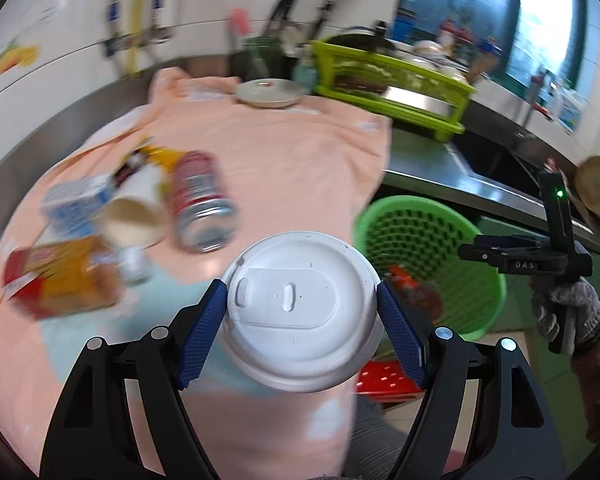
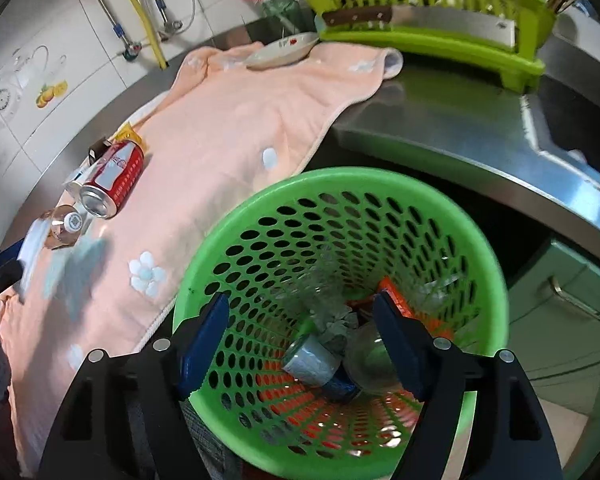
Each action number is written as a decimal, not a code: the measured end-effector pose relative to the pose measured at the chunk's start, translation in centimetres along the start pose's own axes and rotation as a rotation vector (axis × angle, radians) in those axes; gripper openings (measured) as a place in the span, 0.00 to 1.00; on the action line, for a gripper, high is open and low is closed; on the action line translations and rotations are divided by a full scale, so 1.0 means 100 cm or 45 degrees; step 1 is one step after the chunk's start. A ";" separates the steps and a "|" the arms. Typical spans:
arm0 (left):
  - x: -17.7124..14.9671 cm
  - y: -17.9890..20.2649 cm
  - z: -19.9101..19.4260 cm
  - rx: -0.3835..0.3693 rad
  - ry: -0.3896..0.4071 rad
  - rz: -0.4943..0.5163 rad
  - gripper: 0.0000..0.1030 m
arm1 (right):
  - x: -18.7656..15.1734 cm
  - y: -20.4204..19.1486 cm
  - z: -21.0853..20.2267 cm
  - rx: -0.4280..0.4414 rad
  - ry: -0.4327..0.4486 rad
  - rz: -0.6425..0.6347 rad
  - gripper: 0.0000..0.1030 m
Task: Collect trash
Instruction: 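Drop the plastic cup into the green basket with the right gripper while the left gripper grasps the white lid, then carry the white lid to the green basket and release it with the left gripper, then move the left gripper to the towel and grasp the red-and-gold drink bottle, then lower the right gripper onto the white-and-black box and grasp it, then drop the white box into the basket with the right gripper while the left gripper drops the drink bottle in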
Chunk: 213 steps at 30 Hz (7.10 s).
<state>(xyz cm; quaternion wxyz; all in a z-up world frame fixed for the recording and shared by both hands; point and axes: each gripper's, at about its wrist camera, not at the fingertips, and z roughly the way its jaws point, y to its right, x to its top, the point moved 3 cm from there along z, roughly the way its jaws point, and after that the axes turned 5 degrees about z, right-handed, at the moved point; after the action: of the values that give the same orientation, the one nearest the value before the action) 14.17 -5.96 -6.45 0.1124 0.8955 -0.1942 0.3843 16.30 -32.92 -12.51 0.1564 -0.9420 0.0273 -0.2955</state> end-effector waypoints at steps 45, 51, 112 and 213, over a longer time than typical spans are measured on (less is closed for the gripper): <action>0.046 0.119 0.162 -0.192 -0.207 0.067 0.75 | -0.030 0.048 -0.052 0.016 0.113 0.101 0.77; 0.042 0.092 0.123 -0.140 -0.151 0.013 0.75 | -0.021 0.024 -0.050 0.039 0.121 0.041 0.77; -0.058 -0.264 0.035 0.621 -0.145 -1.572 0.87 | 0.148 -0.279 0.104 0.536 -0.070 -0.667 0.77; 0.047 0.041 0.088 -0.288 -0.377 -0.489 0.71 | -0.006 0.035 0.017 -0.222 -0.095 -0.117 0.43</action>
<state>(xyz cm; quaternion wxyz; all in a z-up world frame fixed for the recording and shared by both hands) 20.99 -13.91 -8.76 0.2531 0.9441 -0.0768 0.1967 16.88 -35.66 -15.20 0.0609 -0.9627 0.0038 -0.2638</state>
